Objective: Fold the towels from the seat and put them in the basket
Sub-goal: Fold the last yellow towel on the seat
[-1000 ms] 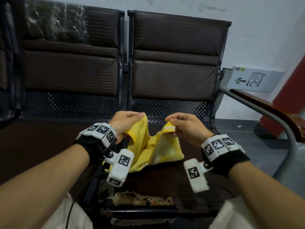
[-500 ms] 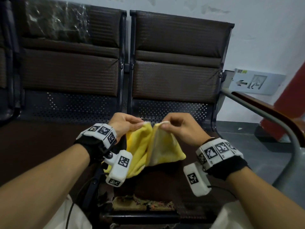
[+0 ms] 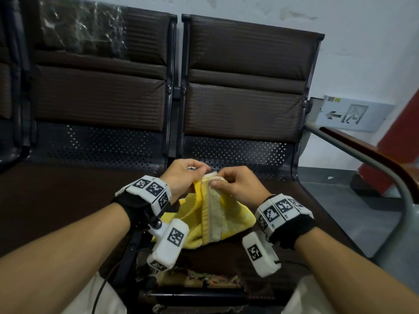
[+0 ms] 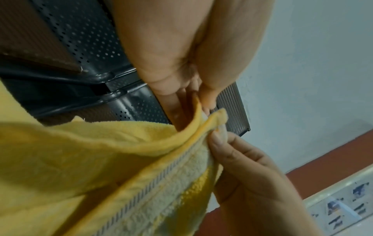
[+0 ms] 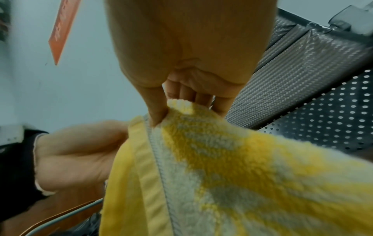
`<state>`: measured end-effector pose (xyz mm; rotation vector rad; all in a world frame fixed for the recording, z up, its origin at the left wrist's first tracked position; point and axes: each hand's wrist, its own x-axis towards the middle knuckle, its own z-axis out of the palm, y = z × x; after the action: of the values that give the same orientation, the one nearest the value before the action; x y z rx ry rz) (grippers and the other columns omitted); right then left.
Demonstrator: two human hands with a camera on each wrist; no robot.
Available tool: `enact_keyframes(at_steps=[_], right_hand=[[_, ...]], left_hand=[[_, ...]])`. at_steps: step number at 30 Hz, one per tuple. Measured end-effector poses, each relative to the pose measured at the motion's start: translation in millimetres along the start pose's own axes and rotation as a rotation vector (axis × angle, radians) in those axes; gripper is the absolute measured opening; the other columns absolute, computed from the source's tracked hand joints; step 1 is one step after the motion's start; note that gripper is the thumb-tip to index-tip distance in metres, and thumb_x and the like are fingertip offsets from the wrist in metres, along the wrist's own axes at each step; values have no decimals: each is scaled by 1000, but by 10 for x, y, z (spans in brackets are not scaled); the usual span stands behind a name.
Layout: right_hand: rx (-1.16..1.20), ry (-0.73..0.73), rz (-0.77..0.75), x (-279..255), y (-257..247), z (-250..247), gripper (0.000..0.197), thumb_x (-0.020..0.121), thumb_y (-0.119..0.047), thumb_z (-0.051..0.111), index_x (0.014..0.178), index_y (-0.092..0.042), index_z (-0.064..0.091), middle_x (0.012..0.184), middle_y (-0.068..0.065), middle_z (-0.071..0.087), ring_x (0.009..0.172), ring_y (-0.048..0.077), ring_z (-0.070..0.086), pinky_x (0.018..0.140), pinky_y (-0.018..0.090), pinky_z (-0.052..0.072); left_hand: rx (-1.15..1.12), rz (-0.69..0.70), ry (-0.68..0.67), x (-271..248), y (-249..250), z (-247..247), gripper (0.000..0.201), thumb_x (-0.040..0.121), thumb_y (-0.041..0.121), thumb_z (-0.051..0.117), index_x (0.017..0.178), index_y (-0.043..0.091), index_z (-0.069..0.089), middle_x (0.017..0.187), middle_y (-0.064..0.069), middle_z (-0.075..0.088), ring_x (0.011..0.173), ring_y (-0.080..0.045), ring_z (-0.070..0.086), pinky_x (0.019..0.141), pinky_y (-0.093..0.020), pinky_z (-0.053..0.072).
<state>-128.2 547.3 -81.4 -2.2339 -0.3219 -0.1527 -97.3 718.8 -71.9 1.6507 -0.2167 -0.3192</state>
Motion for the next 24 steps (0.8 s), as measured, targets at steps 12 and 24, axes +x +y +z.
enact_keyframes(at_steps=[12,24], right_hand=[[318,64,19,23,8,-49,20,79,-20,75,70,-9,60,65,2,56,62,15,51,57,26,42],[-258,-89,-29,-61,206,-446,40,72,-46,77,52,-21,52,50,-8,44,48,2,41,50,24,32]], left_hand=[[425,320,-89,16,-17,-75,17,95,14,52,104,10,66,63,14,64,57,6,56,55,-11,43],[512,425,246,100,91,-330,30,90,1,40,97,19,63,88,8,61,78,-7,54,68,-20,40]])
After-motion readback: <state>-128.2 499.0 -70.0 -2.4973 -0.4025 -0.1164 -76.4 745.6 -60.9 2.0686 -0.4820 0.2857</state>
